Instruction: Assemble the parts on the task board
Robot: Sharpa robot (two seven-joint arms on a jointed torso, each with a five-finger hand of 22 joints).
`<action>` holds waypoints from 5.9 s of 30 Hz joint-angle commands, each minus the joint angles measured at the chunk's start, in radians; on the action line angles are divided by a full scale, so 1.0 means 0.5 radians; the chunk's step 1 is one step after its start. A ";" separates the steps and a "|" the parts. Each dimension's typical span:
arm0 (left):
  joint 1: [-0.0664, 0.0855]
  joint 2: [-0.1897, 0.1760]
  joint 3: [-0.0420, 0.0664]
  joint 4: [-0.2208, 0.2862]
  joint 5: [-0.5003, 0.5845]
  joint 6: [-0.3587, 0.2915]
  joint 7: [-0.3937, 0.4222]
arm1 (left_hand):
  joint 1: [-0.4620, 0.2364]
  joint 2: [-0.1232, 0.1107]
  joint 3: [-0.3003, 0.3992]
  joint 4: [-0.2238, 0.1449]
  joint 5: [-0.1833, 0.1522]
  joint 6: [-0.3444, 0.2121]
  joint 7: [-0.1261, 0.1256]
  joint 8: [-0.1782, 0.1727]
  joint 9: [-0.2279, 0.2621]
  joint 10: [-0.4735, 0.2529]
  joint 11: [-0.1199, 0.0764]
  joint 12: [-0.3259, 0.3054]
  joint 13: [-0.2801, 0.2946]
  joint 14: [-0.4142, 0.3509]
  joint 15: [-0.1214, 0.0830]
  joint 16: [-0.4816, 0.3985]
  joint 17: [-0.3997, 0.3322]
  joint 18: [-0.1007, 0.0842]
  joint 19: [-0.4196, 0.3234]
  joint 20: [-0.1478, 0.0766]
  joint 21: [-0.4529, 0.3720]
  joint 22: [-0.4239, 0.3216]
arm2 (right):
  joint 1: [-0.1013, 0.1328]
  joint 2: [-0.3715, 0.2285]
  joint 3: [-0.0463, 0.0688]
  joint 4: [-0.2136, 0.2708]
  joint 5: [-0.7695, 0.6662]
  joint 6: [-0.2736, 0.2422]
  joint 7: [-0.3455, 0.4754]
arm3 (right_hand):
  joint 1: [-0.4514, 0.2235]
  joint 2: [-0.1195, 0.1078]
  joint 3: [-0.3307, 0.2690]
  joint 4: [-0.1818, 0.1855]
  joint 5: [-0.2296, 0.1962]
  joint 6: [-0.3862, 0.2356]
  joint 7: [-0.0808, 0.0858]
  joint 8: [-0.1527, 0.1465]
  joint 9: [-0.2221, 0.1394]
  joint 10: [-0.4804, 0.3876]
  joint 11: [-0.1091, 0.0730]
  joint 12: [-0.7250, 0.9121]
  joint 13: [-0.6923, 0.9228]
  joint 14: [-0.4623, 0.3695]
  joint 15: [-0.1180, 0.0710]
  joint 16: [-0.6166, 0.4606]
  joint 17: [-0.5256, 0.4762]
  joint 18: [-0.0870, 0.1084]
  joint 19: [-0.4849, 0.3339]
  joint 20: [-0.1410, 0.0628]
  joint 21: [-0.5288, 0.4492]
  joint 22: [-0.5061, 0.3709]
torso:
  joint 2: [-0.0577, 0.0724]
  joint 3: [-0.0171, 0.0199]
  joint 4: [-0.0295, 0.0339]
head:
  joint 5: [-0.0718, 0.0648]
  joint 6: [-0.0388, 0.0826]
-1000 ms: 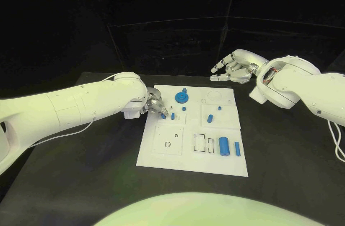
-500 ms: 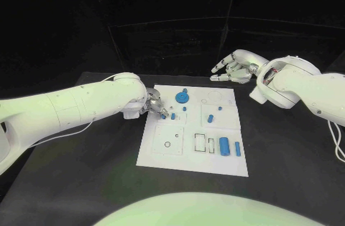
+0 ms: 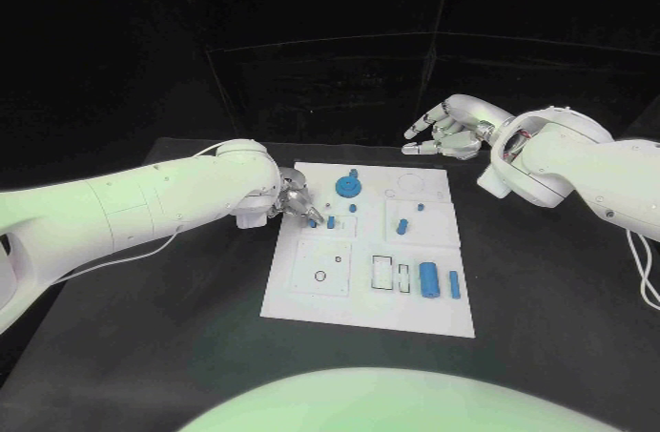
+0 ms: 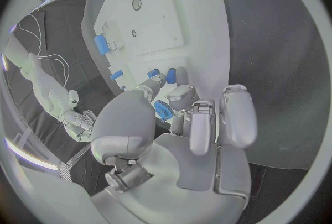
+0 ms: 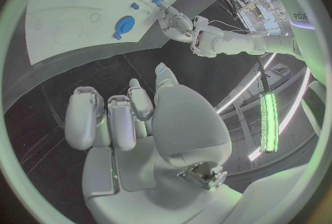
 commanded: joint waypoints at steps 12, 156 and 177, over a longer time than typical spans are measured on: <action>0.002 -0.003 0.000 0.021 -0.011 -0.056 0.021 | 0.005 0.011 -0.049 0.021 -0.025 0.020 0.002 -0.007 -0.005 0.011 -0.001 0.005 0.003 0.208 -0.008 0.006 0.527 -0.030 0.028 -0.012 0.007 0.003 | 0.004 0.007 0.001 -0.007 -0.003 0.013 0.009 | 0.015 0.001 -0.012 0.004 0.012 -0.012 -0.004 0.007 -0.001 -0.011 0.001 0.002 -0.002 0.111 -0.011 -0.014 0.108 0.005 -0.013 -0.006 -0.011 -0.002 | 0.001 0.0001 -0.001 | -0.001 -0.004; -0.138 0.351 0.082 -0.394 -0.775 -0.786 1.246 | 0.757 0.077 0.286 -0.450 -0.401 0.178 0.227 -0.864 -0.631 -0.449 0.225 -1.725 -1.698 0.047 0.154 -0.399 -0.404 0.077 -0.053 0.125 -0.575 -0.596 | 0.003 0.087 0.001 -0.068 -0.003 0.032 0.024 | 0.031 0.016 -0.023 0.008 0.020 -0.014 -0.004 0.010 -0.002 -0.011 0.001 0.003 -0.001 0.110 -0.012 -0.016 0.107 0.005 -0.013 -0.006 -0.012 -0.002 | -0.001 -0.0003 0.001 | -0.111 0.061; -0.131 0.115 0.283 -0.198 -0.740 -0.727 1.215 | 0.743 0.066 0.296 -0.456 -0.402 0.176 0.232 -0.877 -0.634 -0.446 0.230 -1.748 -1.699 0.045 0.158 -0.401 -0.418 0.076 -0.054 0.128 -0.573 -0.592 | 0.003 0.084 0.001 -0.086 -0.003 0.039 0.022 | 0.031 0.016 -0.023 0.008 0.020 -0.014 -0.004 0.010 -0.002 -0.011 0.001 0.003 -0.001 0.110 -0.012 -0.016 0.107 0.005 -0.013 -0.006 -0.012 -0.002 | 0.001 0.0028 0.000 | -0.090 0.073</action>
